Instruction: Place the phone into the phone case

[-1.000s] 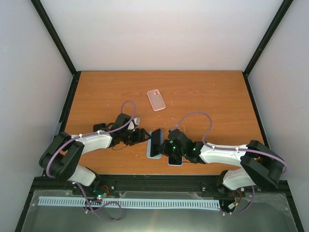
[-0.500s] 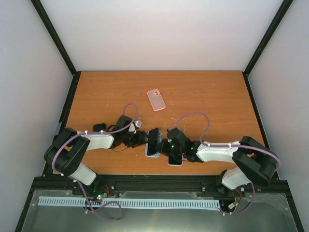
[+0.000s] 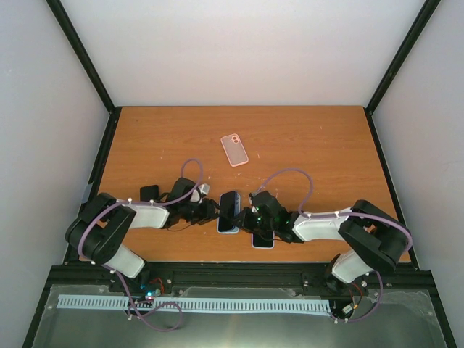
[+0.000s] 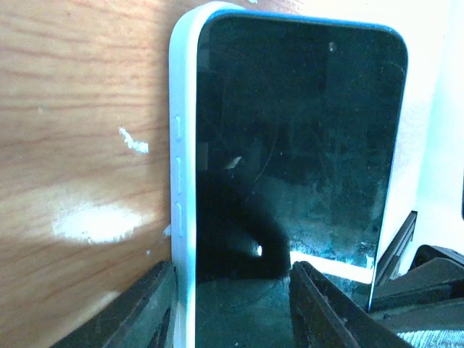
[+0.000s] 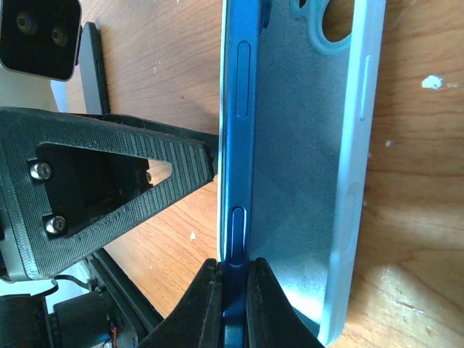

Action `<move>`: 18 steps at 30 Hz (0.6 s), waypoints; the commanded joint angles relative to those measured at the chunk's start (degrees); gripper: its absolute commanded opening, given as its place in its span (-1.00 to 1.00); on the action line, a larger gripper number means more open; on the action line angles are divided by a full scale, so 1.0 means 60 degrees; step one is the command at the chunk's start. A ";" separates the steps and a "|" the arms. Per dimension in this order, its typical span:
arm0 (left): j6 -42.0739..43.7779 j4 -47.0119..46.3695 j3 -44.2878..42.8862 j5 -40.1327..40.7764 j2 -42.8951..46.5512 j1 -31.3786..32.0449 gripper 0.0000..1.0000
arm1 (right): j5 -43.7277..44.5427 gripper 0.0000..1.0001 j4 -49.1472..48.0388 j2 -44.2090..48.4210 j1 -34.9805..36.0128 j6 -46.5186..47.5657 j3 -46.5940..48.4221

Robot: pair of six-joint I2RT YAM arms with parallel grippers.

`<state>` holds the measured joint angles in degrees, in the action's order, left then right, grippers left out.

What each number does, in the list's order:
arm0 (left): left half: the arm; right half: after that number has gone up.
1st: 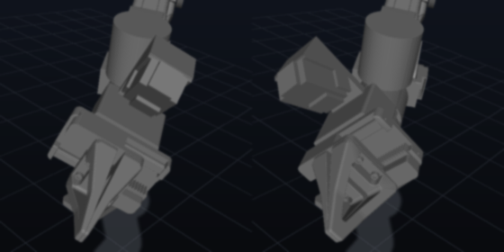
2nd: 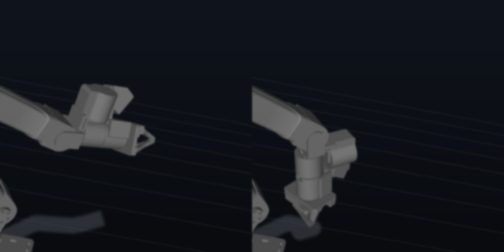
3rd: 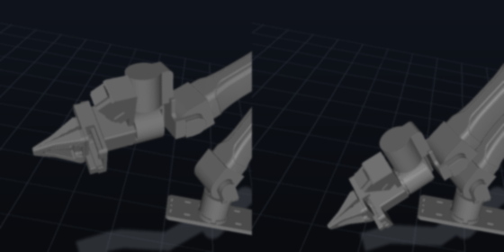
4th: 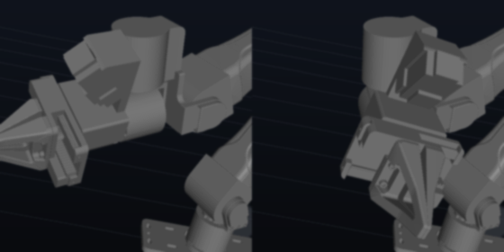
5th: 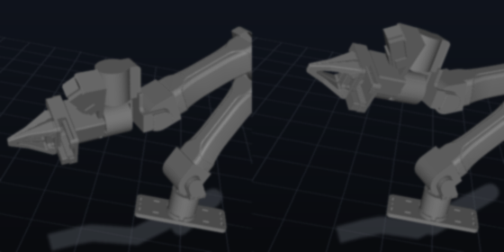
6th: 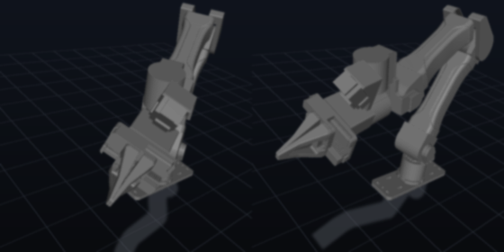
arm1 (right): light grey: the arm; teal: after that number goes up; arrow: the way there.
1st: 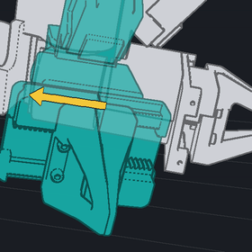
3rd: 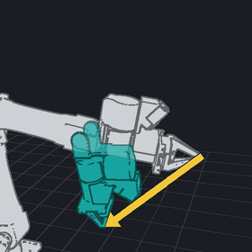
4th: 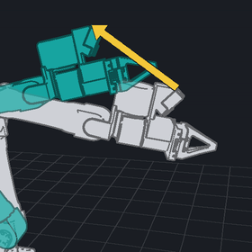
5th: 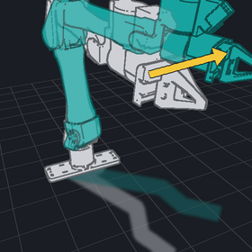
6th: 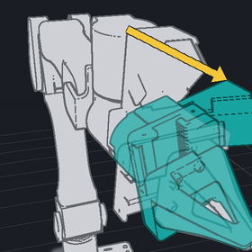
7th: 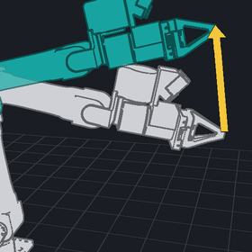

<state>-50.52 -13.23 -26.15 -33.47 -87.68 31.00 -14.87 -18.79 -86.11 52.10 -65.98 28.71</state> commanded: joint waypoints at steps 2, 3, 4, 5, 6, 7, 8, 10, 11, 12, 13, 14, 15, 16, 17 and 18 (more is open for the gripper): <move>-0.0542 -0.0369 0.0302 -0.0831 0.0200 0.0165 -0.12 | -0.0092 -0.95 -0.0136 -0.0534 -0.0070 0.0064 -0.0104; -0.0617 -0.0493 0.0352 -0.0911 0.0230 0.0165 -0.13 | -0.0162 -0.95 -0.0216 -0.0613 -0.0069 0.0044 -0.0116; -0.0722 -0.0646 0.0423 -0.1011 0.0260 0.0165 -0.12 | -0.0233 -0.94 -0.0327 -0.0687 -0.0069 0.0038 -0.0140; -0.0814 -0.0815 0.0487 -0.1124 0.0291 0.0165 -0.13 | -0.0310 -0.95 -0.0451 -0.0773 -0.0069 0.0057 -0.0165; -0.0878 -0.0922 0.0543 -0.1212 0.0302 0.0165 -0.12 | -0.0349 -0.94 -0.0525 -0.0857 -0.0071 0.0102 -0.0139; -0.0905 -0.0959 0.0551 -0.1290 0.0289 0.0168 -0.12 | -0.0372 -0.94 -0.0563 -0.0942 -0.0082 0.0173 -0.0119; -0.0904 -0.0940 0.0550 -0.1309 0.0269 0.0169 -0.12 | -0.0395 -0.95 -0.0574 -0.1030 -0.0102 0.0252 -0.0082; -0.0959 -0.0911 0.0606 -0.1239 0.0324 0.0179 -0.12 | -0.0523 -0.94 -0.0622 -0.1204 -0.0159 0.0350 -0.0051; -0.0995 -0.0908 0.0660 -0.1169 0.0380 0.0179 -0.11 | -0.0597 -0.94 -0.0672 -0.1286 -0.0181 0.0349 -0.0053; -0.1051 -0.0904 0.0723 -0.1117 0.0456 0.0187 -0.12 | -0.0665 -0.92 -0.0714 -0.1326 -0.0206 0.0358 -0.0074; -0.1067 -0.0871 0.0766 -0.1059 0.0537 0.0184 -0.12 | -0.0694 -0.90 -0.0717 -0.1349 -0.0222 0.0359 -0.0094; -0.1066 -0.0839 0.0793 -0.1013 0.0613 0.0193 -0.12 | -0.0692 -0.89 -0.0657 -0.1344 -0.0235 0.0361 -0.0097; -0.1047 -0.0782 0.0811 -0.0976 0.0667 0.0194 -0.12 | -0.0668 -0.88 -0.0538 -0.1327 -0.0244 0.0385 -0.0105; -0.1023 -0.0700 0.0813 -0.0902 0.0697 0.0190 -0.12 | -0.0626 -0.87 -0.0378 -0.1272 -0.0245 0.0445 -0.0087; -0.1000 -0.0617 0.0803 -0.0832 0.0725 0.0186 -0.12 | -0.0570 -0.85 -0.0197 -0.1214 -0.0256 0.0492 -0.0070; -0.0999 -0.0553 0.0807 -0.0756 0.0745 0.0186 -0.13 | -0.0477 -0.82 0.0035 -0.1121 -0.0271 0.0568 -0.0048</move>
<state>-55.35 -17.32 -21.45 -33.26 -84.55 30.50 -20.18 -24.53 -90.67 50.22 -64.49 28.64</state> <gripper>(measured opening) 0.440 0.077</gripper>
